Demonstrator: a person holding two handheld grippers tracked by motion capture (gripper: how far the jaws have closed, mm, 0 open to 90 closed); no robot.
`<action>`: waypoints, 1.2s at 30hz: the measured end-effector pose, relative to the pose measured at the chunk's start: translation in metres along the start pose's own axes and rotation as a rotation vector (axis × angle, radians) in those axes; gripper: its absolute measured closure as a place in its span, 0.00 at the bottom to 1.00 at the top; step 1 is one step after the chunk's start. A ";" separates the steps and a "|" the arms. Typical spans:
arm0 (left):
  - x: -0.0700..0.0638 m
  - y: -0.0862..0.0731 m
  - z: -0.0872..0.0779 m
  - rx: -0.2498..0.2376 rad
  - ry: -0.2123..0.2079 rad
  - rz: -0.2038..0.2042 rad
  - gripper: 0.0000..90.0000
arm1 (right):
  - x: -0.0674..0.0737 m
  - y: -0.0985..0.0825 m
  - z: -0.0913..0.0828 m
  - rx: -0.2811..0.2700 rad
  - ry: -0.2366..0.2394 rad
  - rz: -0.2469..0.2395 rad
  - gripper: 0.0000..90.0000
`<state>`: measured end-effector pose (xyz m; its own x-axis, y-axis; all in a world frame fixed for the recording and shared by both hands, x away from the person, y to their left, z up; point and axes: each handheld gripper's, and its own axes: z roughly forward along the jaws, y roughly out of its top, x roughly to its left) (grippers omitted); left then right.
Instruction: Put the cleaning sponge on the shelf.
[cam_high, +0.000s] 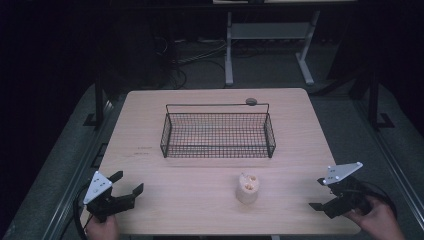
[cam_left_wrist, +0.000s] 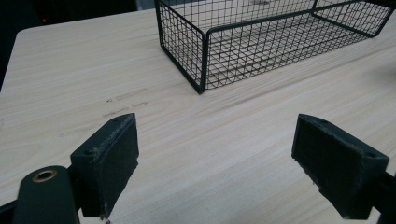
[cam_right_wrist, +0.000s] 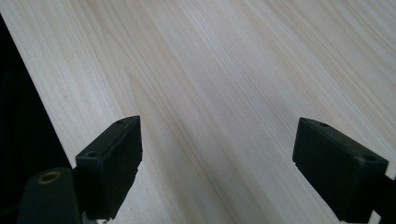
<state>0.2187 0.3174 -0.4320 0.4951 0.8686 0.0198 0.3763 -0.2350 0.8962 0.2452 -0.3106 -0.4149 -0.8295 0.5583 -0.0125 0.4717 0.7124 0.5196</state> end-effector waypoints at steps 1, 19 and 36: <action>0.000 0.000 0.000 0.002 0.001 0.002 0.15 | 0.000 0.001 0.000 0.002 0.001 -0.001 0.17; 0.002 -0.001 -0.002 -0.002 0.007 -0.010 0.15 | 0.004 0.032 -0.004 0.024 0.020 -0.062 0.17; 0.002 0.000 0.000 0.011 0.021 -0.004 0.15 | 0.012 0.073 0.002 0.061 0.046 -0.164 0.17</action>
<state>0.2193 0.3195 -0.4323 0.4768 0.8786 0.0256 0.3869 -0.2359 0.8914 0.2699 -0.2509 -0.3787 -0.9092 0.4130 -0.0529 0.3446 0.8177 0.4610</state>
